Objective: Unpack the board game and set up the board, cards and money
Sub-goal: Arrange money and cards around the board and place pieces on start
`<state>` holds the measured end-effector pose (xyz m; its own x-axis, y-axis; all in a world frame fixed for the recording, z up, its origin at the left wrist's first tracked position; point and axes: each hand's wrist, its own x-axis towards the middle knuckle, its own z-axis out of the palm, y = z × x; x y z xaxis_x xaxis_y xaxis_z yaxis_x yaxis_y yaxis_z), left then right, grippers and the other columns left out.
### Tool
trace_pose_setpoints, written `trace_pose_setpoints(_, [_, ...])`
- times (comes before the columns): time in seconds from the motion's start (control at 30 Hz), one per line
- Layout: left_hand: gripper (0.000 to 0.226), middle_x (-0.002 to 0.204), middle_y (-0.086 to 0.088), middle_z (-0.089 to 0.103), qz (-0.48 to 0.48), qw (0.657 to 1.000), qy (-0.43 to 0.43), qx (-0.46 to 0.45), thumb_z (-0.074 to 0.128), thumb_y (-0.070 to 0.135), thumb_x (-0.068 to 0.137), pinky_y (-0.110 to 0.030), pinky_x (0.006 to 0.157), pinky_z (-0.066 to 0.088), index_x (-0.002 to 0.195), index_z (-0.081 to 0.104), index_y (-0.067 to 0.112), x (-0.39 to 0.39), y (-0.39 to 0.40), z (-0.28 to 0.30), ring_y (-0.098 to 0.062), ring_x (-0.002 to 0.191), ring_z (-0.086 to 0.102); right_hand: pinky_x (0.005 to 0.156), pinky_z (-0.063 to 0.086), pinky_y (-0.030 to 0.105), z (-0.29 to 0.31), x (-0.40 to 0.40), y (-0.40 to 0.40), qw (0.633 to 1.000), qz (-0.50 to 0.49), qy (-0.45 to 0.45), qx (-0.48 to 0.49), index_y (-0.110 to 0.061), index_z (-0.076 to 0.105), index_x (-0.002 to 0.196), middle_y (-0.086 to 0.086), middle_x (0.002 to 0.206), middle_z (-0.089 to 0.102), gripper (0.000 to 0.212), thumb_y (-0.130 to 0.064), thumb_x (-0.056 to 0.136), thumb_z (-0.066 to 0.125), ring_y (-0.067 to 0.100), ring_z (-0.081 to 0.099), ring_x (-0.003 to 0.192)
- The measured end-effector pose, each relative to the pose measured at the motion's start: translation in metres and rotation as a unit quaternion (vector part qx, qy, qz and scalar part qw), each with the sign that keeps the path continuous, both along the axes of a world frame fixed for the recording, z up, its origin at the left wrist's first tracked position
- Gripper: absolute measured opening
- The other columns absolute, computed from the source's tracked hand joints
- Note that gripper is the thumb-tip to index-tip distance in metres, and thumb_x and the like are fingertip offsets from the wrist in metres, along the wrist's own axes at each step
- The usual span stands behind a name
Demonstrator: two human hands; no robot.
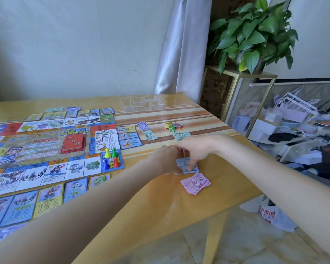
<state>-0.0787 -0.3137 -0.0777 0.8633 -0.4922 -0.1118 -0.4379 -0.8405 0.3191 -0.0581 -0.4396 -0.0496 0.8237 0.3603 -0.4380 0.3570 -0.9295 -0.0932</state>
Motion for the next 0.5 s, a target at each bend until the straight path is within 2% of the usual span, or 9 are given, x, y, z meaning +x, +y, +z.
trace_pose_setpoints(0.1, [0.051, 0.122, -0.007, 0.057, 0.012, 0.999, -0.003, -0.035, 0.07, 0.023, 0.081, -0.027, 0.081, 0.04, 0.123, 0.046, 0.007, 0.002, 0.003, -0.004, -0.023, 0.111, 0.053, 0.087, 0.045, 0.031, 0.002, 0.002, 0.0, 1.0, -0.009, 0.004, 0.006, -0.022, 0.047, 0.106, -0.006, 0.1, 0.052, 0.041, -0.017, 0.076, 0.076, 0.018, 0.052, 0.099])
trace_pose_setpoints(0.2, [0.045, 0.117, -0.009, 0.059, 0.032, 0.997, 0.011, -0.065, 0.069, 0.019, 0.081, -0.03, 0.082, 0.046, 0.118, 0.045, 0.007, 0.005, 0.01, -0.004, -0.024, 0.106, 0.056, 0.074, 0.043, 0.028, 0.001, 0.005, 0.002, 1.0, -0.006, 0.01, 0.0, -0.018, 0.05, 0.108, -0.005, 0.092, 0.052, 0.037, -0.015, 0.079, 0.073, 0.02, 0.053, 0.092])
trace_pose_setpoints(0.3, [0.049, 0.115, -0.007, 0.061, 0.03, 0.996, 0.038, -0.081, 0.072, 0.026, 0.079, -0.034, 0.087, 0.048, 0.116, 0.045, 0.008, 0.005, 0.018, -0.004, -0.023, 0.104, 0.057, 0.064, 0.04, 0.022, 0.002, 0.005, 0.007, 1.0, -0.006, 0.014, -0.016, -0.018, 0.049, 0.114, -0.009, 0.088, 0.049, 0.04, -0.017, 0.08, 0.071, 0.016, 0.05, 0.087])
trace_pose_setpoints(0.4, [0.057, 0.117, -0.006, 0.058, 0.017, 0.998, 0.024, -0.064, 0.072, 0.033, 0.079, -0.028, 0.08, 0.043, 0.121, 0.043, 0.009, 0.0, 0.017, -0.004, -0.021, 0.107, 0.054, 0.067, 0.04, 0.024, 0.002, 0.006, 0.007, 0.999, -0.006, 0.019, -0.037, -0.02, 0.049, 0.106, -0.011, 0.084, 0.047, 0.033, -0.02, 0.081, 0.071, 0.016, 0.049, 0.087])
trace_pose_setpoints(0.5, [0.059, 0.121, -0.007, 0.055, 0.004, 0.999, -0.016, -0.038, 0.07, 0.032, 0.08, -0.023, 0.075, 0.036, 0.125, 0.041, 0.008, -0.005, 0.011, -0.004, -0.021, 0.11, 0.052, 0.07, 0.041, 0.024, 0.005, 0.003, 0.008, 0.999, -0.01, 0.016, -0.045, -0.015, 0.05, 0.107, -0.008, 0.09, 0.05, 0.036, -0.02, 0.08, 0.073, 0.017, 0.049, 0.091])
